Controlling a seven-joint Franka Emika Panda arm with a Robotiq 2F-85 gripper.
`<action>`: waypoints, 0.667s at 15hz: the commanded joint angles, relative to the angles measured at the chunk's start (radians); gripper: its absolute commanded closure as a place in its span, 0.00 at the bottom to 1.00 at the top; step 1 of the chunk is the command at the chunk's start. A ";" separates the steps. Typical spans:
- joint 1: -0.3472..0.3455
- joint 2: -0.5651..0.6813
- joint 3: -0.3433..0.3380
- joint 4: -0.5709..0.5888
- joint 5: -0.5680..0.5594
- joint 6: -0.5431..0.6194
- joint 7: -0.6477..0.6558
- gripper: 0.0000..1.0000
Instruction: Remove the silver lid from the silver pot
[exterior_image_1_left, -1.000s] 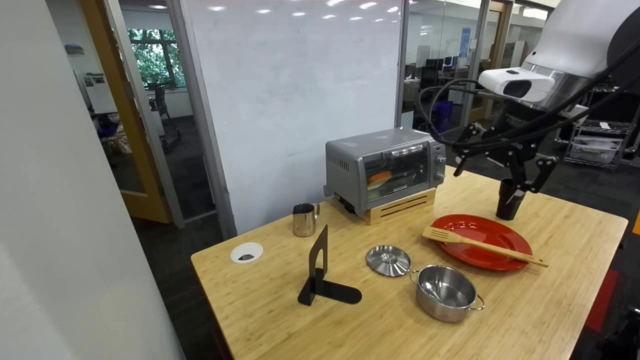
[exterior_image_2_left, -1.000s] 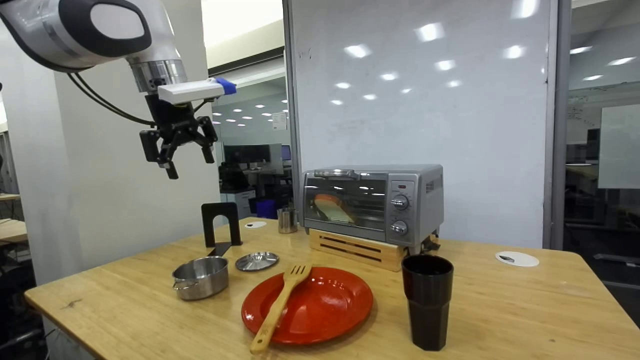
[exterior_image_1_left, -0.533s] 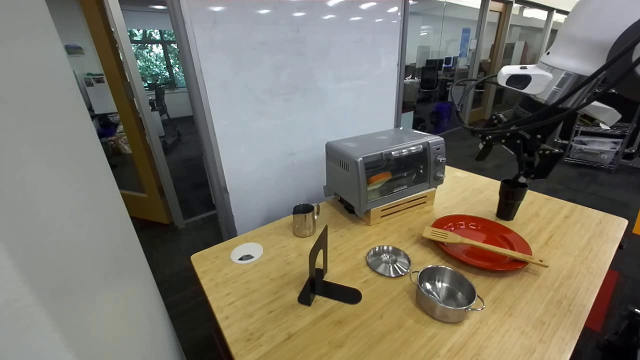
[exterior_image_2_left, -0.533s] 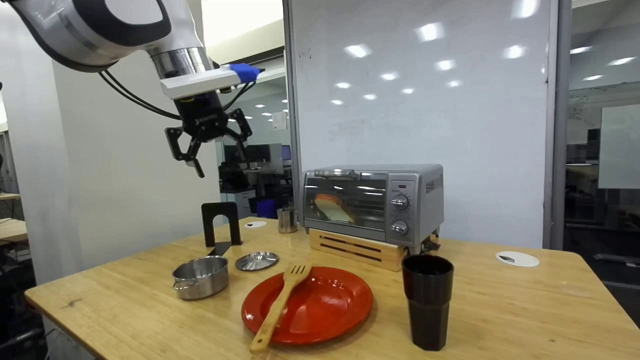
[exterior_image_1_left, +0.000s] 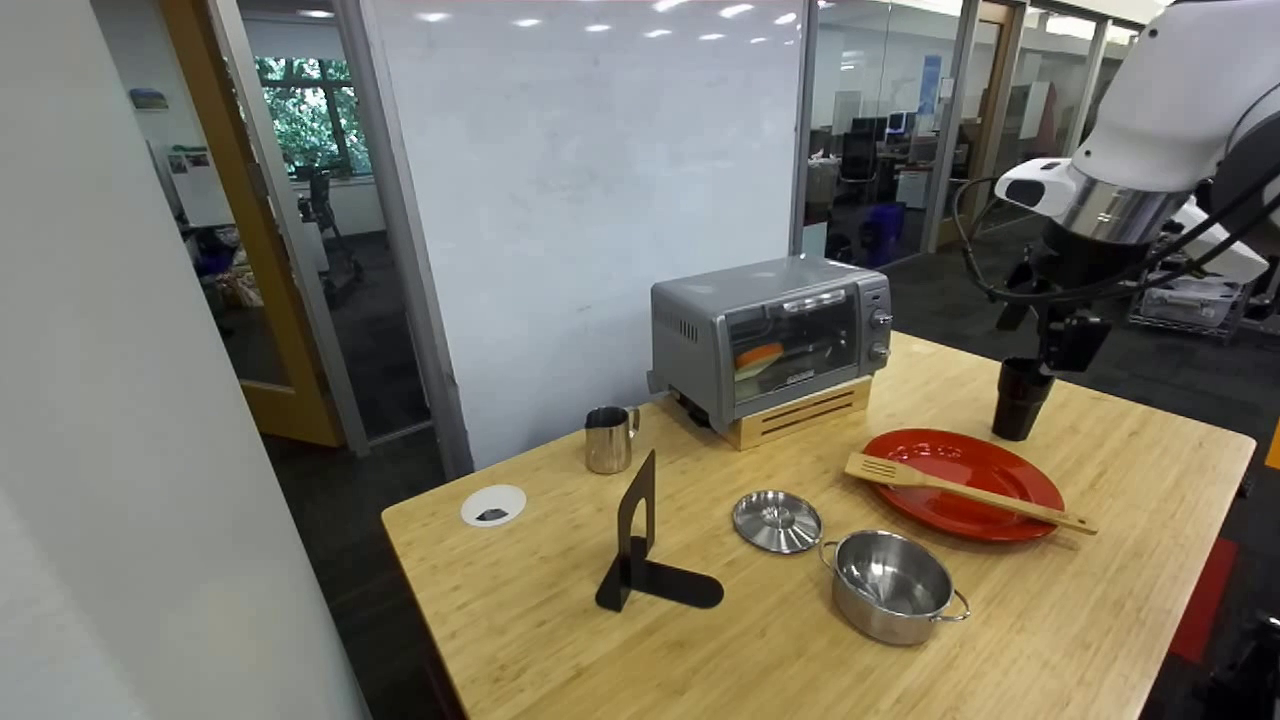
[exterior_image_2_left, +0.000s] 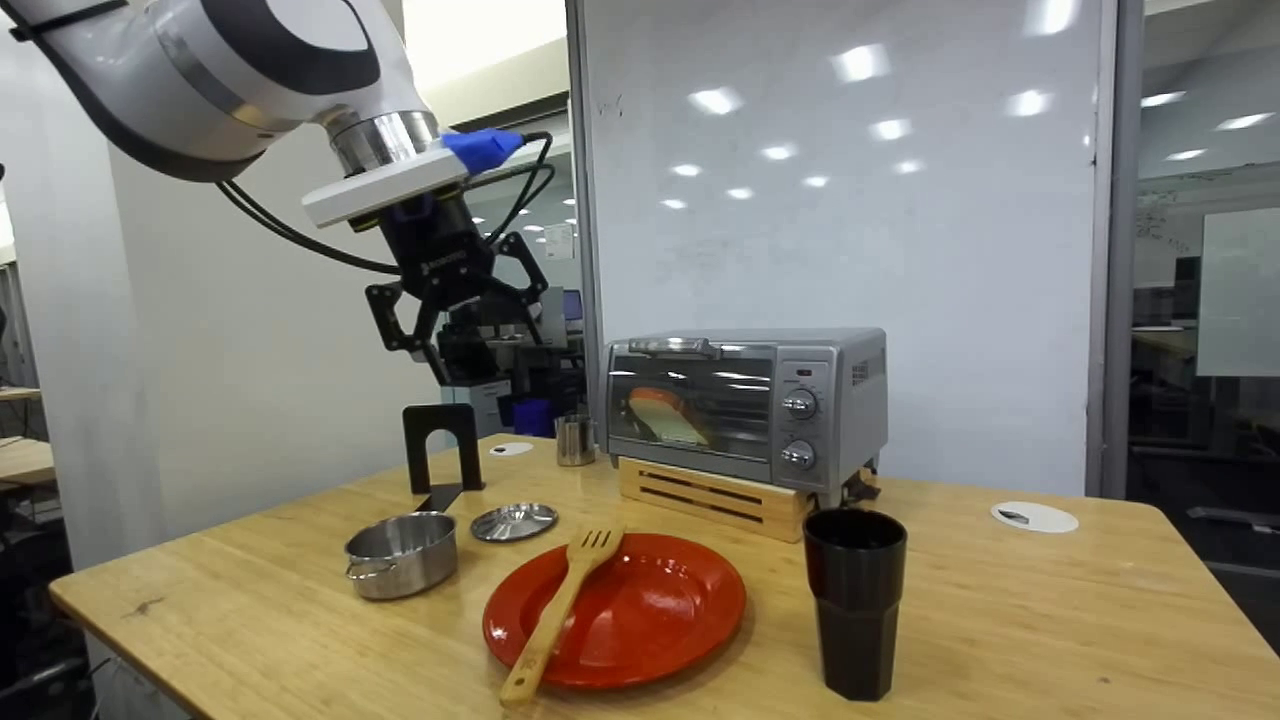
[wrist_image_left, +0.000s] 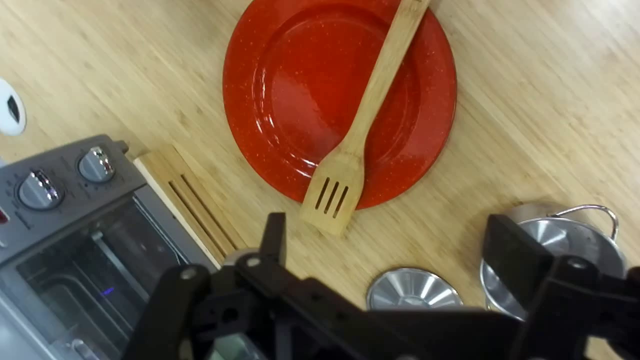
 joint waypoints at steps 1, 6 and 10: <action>0.004 0.101 -0.008 0.049 -0.043 -0.005 0.136 0.00; 0.038 0.103 -0.035 0.030 -0.017 0.002 0.111 0.00; 0.040 0.091 -0.037 0.029 -0.017 0.002 0.111 0.00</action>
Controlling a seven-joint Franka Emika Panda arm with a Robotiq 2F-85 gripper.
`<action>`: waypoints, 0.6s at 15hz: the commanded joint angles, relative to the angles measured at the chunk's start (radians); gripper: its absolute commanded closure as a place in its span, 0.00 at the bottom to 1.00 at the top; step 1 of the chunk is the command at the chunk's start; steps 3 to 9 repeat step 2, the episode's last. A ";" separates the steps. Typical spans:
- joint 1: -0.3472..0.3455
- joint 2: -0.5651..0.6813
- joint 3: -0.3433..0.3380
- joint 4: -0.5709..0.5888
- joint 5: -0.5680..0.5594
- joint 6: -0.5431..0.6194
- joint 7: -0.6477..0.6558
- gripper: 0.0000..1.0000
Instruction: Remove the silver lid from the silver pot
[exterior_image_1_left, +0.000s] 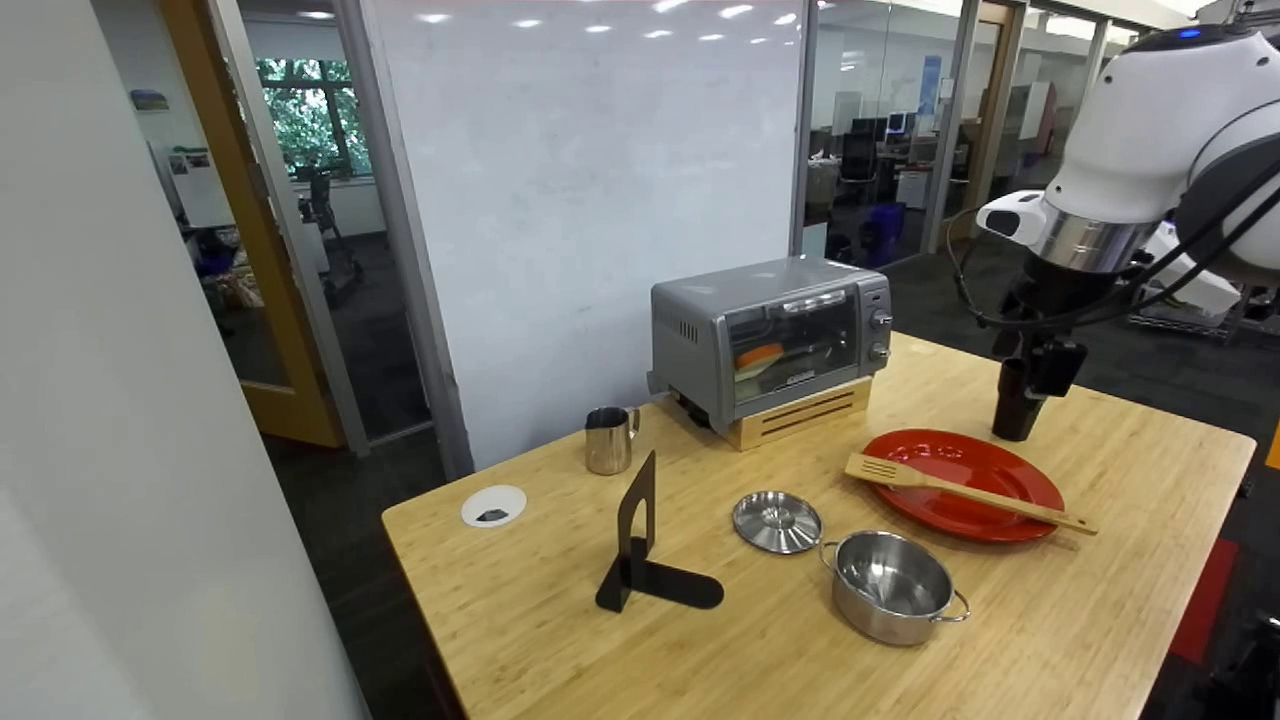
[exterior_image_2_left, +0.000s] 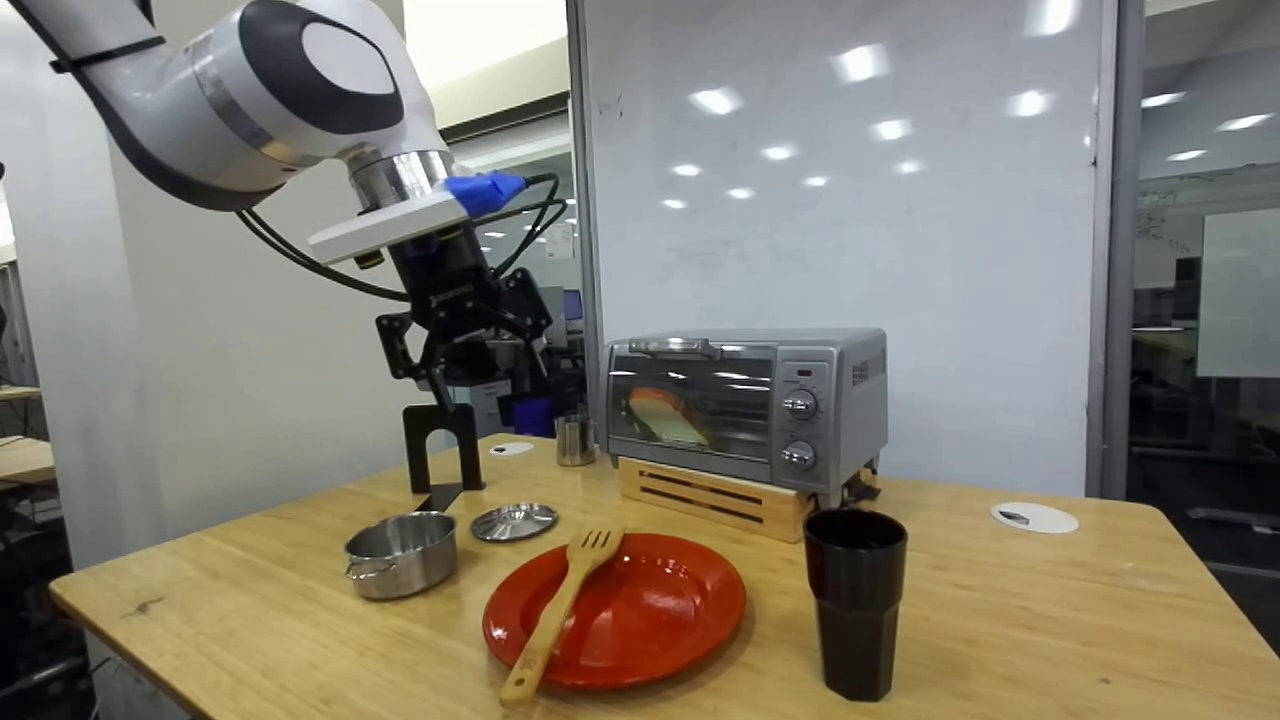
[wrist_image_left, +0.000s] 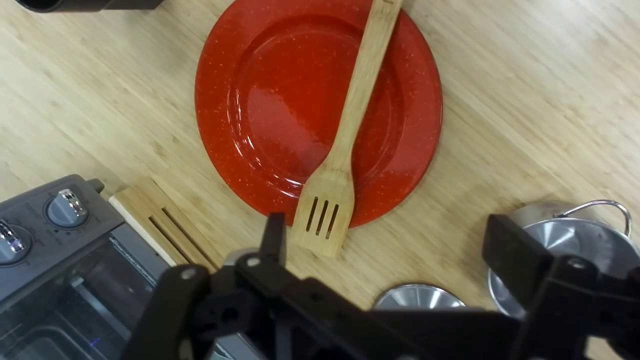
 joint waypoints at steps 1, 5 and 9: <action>0.018 -0.002 -0.018 0.001 -0.004 -0.004 0.003 0.00; 0.018 -0.002 -0.018 0.001 -0.004 -0.004 0.003 0.00; 0.018 -0.002 -0.018 0.001 -0.004 -0.004 0.003 0.00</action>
